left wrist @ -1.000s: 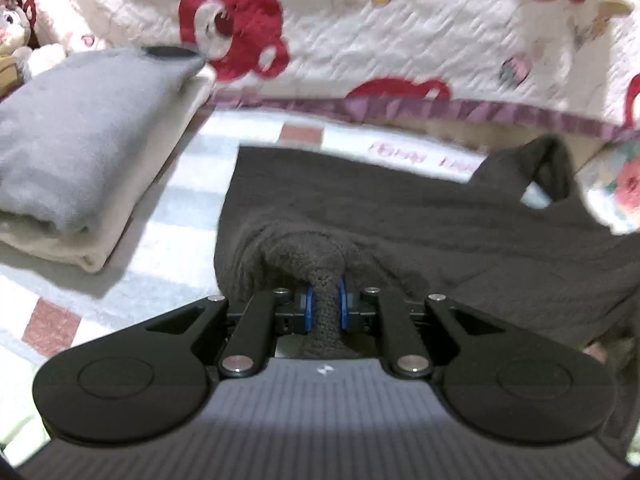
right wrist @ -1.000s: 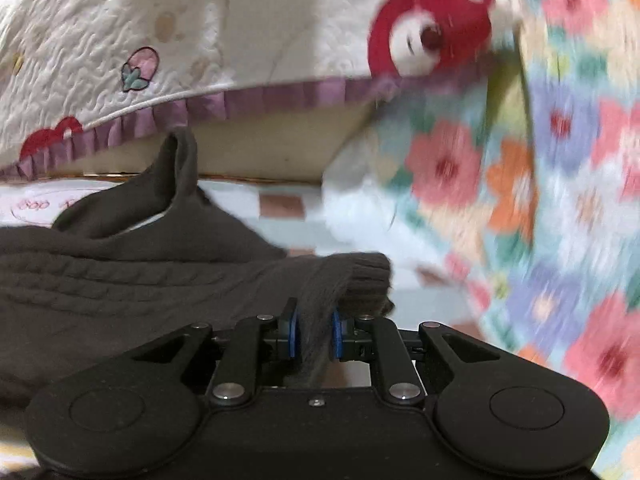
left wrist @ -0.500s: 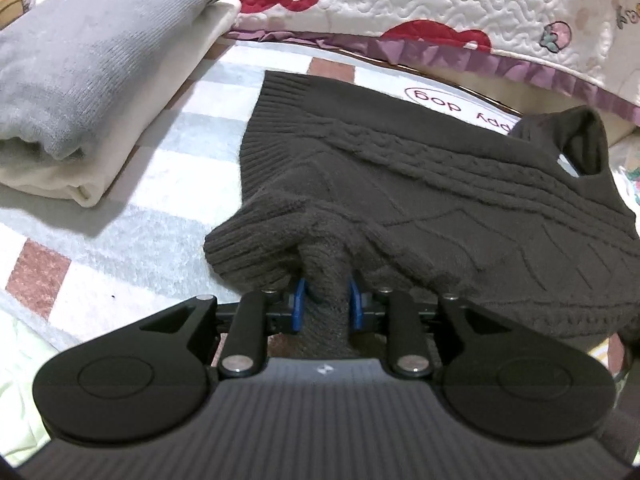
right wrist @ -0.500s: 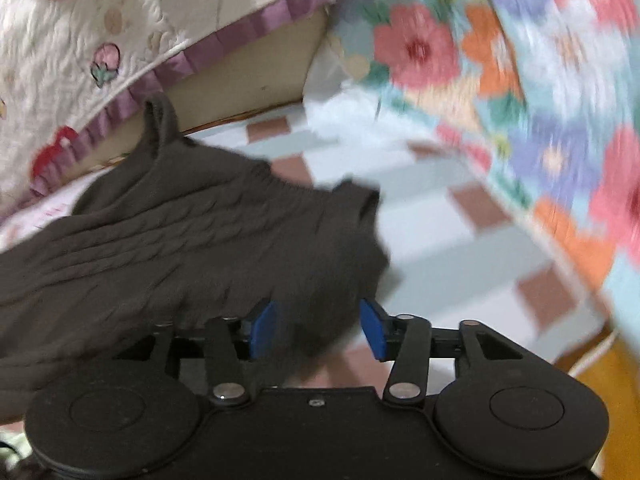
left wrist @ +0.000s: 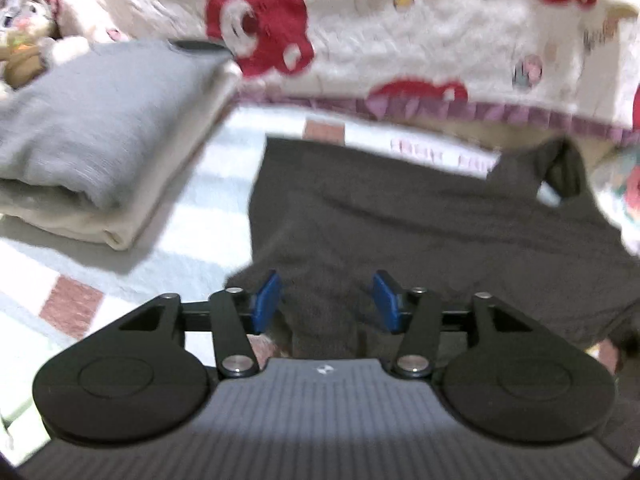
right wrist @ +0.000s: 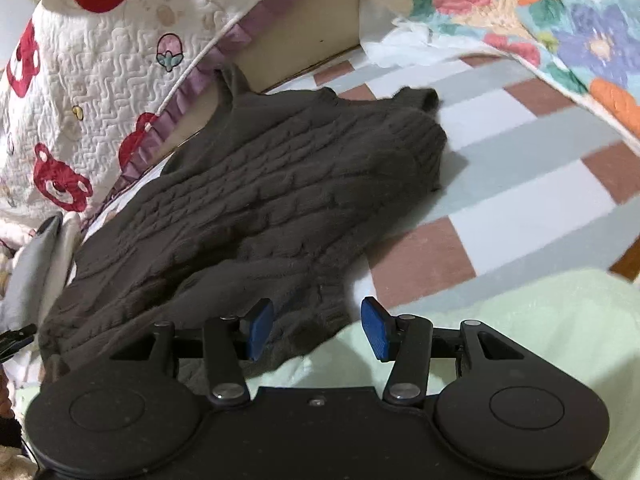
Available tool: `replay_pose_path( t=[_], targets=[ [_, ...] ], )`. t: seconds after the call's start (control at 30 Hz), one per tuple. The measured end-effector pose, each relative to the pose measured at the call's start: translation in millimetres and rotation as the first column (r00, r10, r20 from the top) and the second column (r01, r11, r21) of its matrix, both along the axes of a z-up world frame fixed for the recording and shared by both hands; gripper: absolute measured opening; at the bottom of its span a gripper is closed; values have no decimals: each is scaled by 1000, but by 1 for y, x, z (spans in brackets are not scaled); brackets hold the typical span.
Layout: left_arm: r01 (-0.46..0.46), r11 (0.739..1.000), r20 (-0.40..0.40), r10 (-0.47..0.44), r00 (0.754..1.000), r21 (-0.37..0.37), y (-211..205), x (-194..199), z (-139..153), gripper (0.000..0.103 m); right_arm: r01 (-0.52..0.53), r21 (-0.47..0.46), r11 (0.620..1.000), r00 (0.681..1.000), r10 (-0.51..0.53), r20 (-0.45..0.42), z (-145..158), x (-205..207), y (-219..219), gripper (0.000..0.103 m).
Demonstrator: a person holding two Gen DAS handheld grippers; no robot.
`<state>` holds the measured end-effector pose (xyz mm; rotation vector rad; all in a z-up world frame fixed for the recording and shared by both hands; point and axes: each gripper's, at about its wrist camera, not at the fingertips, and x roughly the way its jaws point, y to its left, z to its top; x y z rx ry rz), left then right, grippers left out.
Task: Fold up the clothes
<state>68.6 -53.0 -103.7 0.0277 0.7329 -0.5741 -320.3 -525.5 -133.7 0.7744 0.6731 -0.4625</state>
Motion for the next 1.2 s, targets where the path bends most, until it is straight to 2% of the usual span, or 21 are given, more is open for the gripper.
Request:
replay_pose_path(
  t=[0.1, 0.17, 0.27, 0.37, 0.5, 0.57, 0.6, 0.63, 0.67, 0.77, 0.87, 0.97, 1.0, 1.07, 1.17, 1.2],
  targets=[
    [-24, 999, -45, 23, 999, -29, 9, -9, -1, 53, 65, 87, 994, 997, -68, 37, -14, -6, -7, 54],
    [-26, 1000, -73, 27, 997, 12, 5, -14, -7, 53, 91, 144, 985, 992, -102, 71, -23, -8, -12, 56],
    [-15, 997, -89, 22, 996, 73, -3, -24, -13, 53, 90, 155, 984, 993, -100, 63, -27, 1, -4, 63],
    [-19, 996, -102, 28, 994, 82, -7, -30, -20, 54, 5, 96, 995, 999, -9, 41, -28, 21, 21, 72],
    [-34, 992, -84, 44, 996, 120, -14, -31, -26, 55, 49, 38, 998, 996, -51, 73, -32, 33, 29, 75],
    [-37, 990, -93, 50, 994, 134, -15, -30, -31, 56, 36, -49, 998, 996, -32, 79, -19, 25, 34, 74],
    [-41, 989, -98, 55, 994, 142, -16, -29, -33, 56, 30, -92, 995, 996, -22, 82, -12, 21, 36, 62],
    [-46, 988, -102, 62, 993, 150, -15, -28, -35, 56, 23, -135, 991, 996, -12, 84, -5, 16, 39, 44],
    [-54, 986, -103, 71, 992, 157, -15, -27, -36, 56, 17, -177, 984, 996, -2, 85, 2, 12, 42, 17],
    [-44, 988, -120, 62, 991, 147, -8, -26, -32, 56, -1, -303, 953, 996, 28, 87, 23, 0, 49, 14],
    [-30, 994, -198, 50, 979, 102, 6, -20, -33, 56, -17, -423, 906, 995, 59, 85, 43, -13, 57, 11],
    [-75, 996, -254, 87, 963, 57, 13, -11, -38, 56, -32, -520, 854, 995, 77, 65, 58, -26, 62, 11],
    [-83, 995, -257, 96, 962, 59, 12, -9, -39, 56, -29, -469, 883, 999, 40, 13, 37, -32, 52, 11],
    [-91, 993, -255, 107, 961, 74, 8, -7, -41, 56, 21, -297, 955, 999, -27, -16, 3, -42, 35, 11],
    [-104, 990, -256, 125, 959, 95, 7, -6, -43, 56, 79, -185, 979, 997, -79, 7, -20, -47, 32, 12],
    [-114, 989, -260, 136, 956, 99, 8, -5, -44, 56, 70, -190, 979, 997, -71, 1, -22, -45, 33, 13]
  ],
)
